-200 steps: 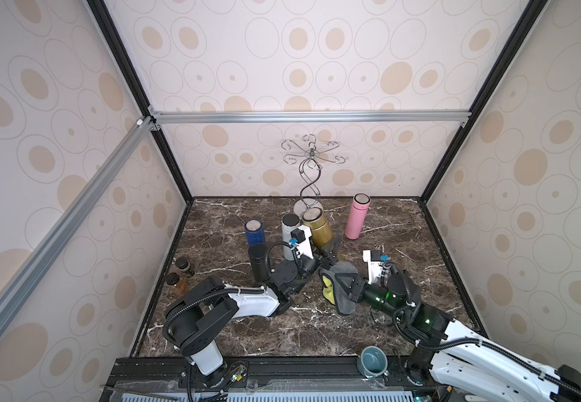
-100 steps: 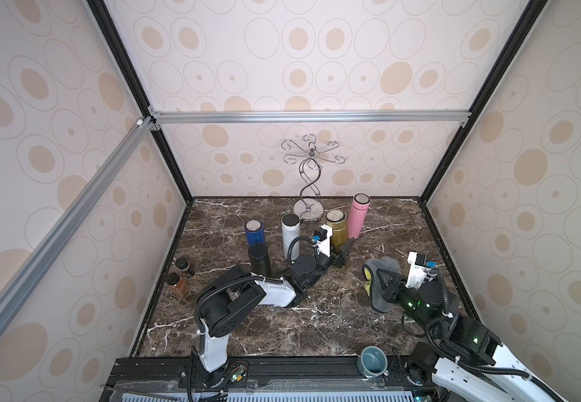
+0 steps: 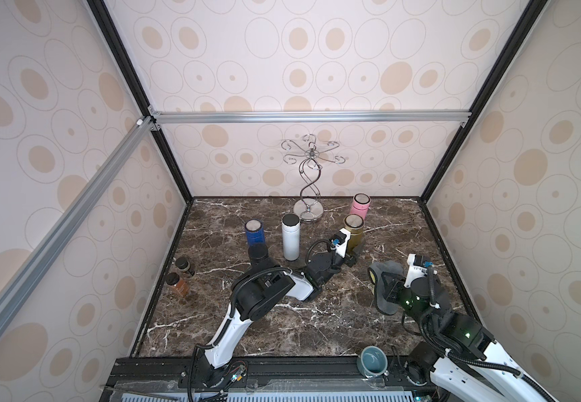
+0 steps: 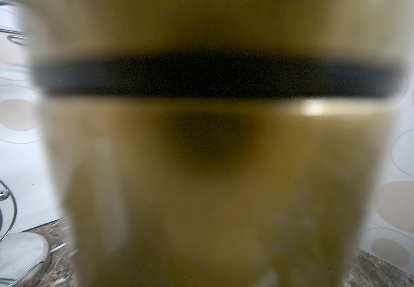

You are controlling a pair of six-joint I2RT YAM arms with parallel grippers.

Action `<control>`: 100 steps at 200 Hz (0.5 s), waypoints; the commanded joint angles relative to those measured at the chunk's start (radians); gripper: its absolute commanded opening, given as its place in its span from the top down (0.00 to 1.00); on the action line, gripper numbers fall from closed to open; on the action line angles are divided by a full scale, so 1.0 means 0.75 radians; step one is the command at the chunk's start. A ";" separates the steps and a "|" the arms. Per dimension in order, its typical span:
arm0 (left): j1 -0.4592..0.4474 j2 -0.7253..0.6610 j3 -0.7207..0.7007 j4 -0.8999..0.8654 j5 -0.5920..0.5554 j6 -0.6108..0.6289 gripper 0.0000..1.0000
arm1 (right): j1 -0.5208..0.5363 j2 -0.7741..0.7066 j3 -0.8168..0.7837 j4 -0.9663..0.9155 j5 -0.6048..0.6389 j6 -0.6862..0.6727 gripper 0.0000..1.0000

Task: Wipe the surface of the thermos
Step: Place the thermos at the center of the board.

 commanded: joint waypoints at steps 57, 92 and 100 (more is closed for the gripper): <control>0.002 0.198 0.364 -0.026 0.025 0.058 1.00 | -0.068 -0.084 -0.011 -0.096 -0.066 0.025 1.00; 0.006 0.282 0.478 -0.082 0.018 0.059 1.00 | -0.074 -0.087 -0.003 -0.117 -0.069 0.015 1.00; 0.006 0.304 0.510 -0.102 0.020 0.057 1.00 | -0.075 -0.089 -0.004 -0.116 -0.074 0.013 1.00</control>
